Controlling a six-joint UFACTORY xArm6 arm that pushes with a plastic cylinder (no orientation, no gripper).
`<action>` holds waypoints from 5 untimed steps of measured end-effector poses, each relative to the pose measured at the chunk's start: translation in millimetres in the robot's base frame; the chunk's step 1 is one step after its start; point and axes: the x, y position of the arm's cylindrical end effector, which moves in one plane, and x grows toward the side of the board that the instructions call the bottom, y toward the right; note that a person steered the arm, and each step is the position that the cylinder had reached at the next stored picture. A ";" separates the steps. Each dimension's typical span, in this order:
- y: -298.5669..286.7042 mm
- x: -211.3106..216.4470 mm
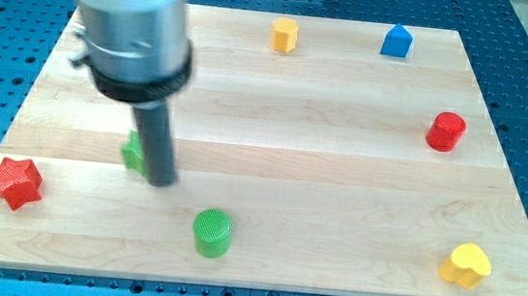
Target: Move the green star vertically to the red star
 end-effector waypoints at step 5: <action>-11.0 -61.5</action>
